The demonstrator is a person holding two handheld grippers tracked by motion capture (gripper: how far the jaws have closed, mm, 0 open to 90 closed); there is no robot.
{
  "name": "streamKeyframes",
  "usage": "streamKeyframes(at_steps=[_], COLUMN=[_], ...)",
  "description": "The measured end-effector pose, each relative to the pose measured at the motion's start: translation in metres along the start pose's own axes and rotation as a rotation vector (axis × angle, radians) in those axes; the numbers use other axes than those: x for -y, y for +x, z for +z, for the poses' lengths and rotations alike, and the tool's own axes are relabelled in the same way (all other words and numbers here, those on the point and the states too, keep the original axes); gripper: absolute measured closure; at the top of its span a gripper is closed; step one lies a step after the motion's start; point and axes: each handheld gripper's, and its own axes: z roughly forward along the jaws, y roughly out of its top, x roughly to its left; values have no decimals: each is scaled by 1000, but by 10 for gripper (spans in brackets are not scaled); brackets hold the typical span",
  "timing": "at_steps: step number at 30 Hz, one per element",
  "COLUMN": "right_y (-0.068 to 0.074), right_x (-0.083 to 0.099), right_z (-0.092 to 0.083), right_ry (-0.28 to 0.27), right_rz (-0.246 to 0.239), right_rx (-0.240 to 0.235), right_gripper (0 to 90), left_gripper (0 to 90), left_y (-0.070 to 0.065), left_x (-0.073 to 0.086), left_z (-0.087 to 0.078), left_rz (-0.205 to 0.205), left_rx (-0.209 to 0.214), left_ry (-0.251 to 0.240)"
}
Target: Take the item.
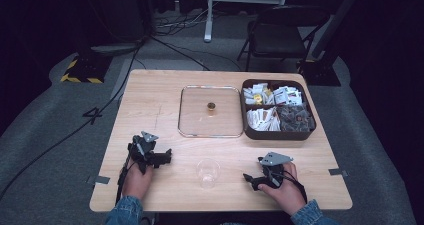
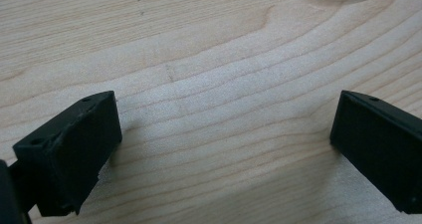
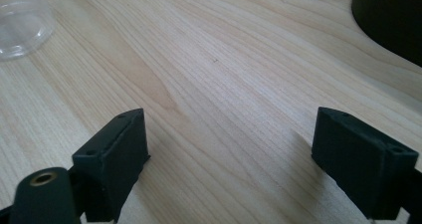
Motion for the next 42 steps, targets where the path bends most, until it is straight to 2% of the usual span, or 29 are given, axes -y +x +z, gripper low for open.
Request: streamKeyframes(at_steps=[8, 12, 14, 24, 30, 37, 42], right_y=[-1, -3, -5, -13, -25, -48, -62], right_x=[0, -1, -4, -25, -36, -51, -61], right_z=[0, -2, -5, -33, -48, -65, -76], right_ry=[-2, 2, -9, -70, -96, -116, -138], right_rz=[-9, -26, -3, 11, 26, 33, 45], right_rx=[-12, -48, -71, -57, -56, -50, -51], right_gripper=[152, 198, 214, 239, 266, 321, 321], left_gripper=[0, 0, 1, 1, 0, 1, 0], left_y=[0, 1, 1, 1, 1, 1, 1], left_x=[-1, -1, -1, -1, -1, -1, -1], left_z=[1, 1, 1, 1, 1, 1, 1], left_rz=[7, 7, 8, 8, 8, 8, 8], left_rx=[4, 4, 5, 4, 4, 5, 4], left_ry=[0, 0, -1, -1, 0, -2, -1])
